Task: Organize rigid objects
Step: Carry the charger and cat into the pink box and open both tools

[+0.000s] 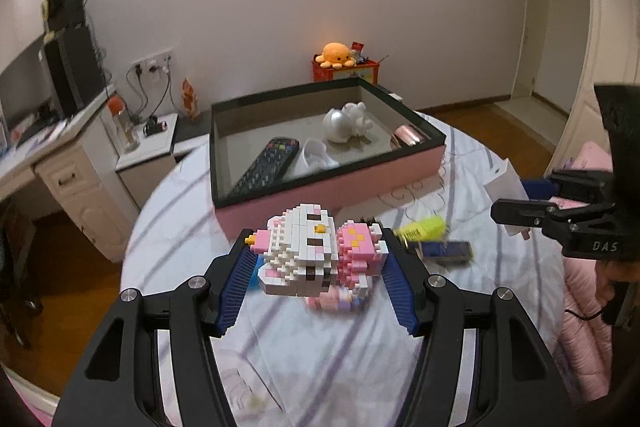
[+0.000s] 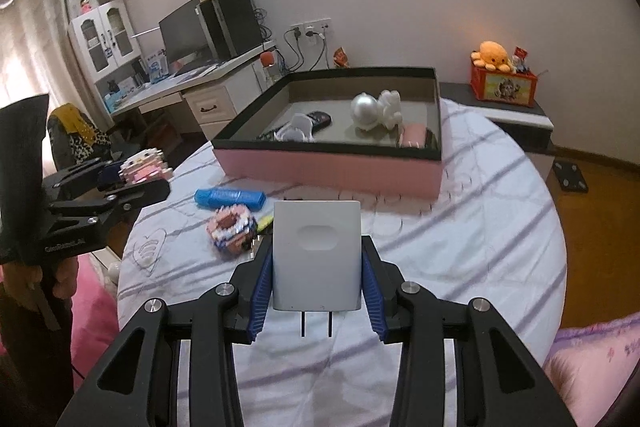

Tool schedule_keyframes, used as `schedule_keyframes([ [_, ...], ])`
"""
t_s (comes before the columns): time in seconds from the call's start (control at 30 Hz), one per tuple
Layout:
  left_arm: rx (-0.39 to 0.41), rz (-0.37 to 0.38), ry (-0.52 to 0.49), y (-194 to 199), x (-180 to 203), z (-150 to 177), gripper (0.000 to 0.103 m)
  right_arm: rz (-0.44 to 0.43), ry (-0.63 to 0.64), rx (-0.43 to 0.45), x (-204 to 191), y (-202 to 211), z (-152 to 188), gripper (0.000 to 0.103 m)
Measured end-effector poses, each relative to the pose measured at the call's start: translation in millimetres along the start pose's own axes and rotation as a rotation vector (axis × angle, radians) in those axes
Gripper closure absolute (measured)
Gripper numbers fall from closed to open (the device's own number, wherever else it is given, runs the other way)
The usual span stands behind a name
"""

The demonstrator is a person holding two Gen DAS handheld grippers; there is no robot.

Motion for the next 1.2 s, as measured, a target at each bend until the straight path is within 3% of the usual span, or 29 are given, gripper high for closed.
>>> schedule_keyframes([
  [0.33, -0.044, 0.036, -0.050, -58, -28, -77, 0.041, 0.078, 0.132, -0.022, 18, -28, -86, 0.062],
  [0.73, -0.188, 0.006, -0.033, -171, -76, -143, 0.041, 0.104, 0.141, -0.126, 50, -124, -182, 0.062],
  [0.87, -0.243, -0.044, -0.032, -207, -90, -149, 0.041, 0.089, 0.136, -0.188, 53, -164, -197, 0.061],
  [1.07, -0.328, -0.053, -0.015, -248, -101, -140, 0.041, 0.073, 0.125, -0.299, 59, -215, -203, 0.062],
  [1.2, -0.309, -0.039, -0.021, -244, -98, -142, 0.039, 0.070, 0.123, -0.332, 61, -231, -200, 0.061],
])
Point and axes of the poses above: each gripper's, at about its wrist camera, not at the fingertips, and y roughly against the way its jaws point, x to its right, z to its underside, the point moved 4 cm from there along -y, roughly the way its jaws point, and after that the axes turned 5 degrees about -x, right-handed, at the moved point
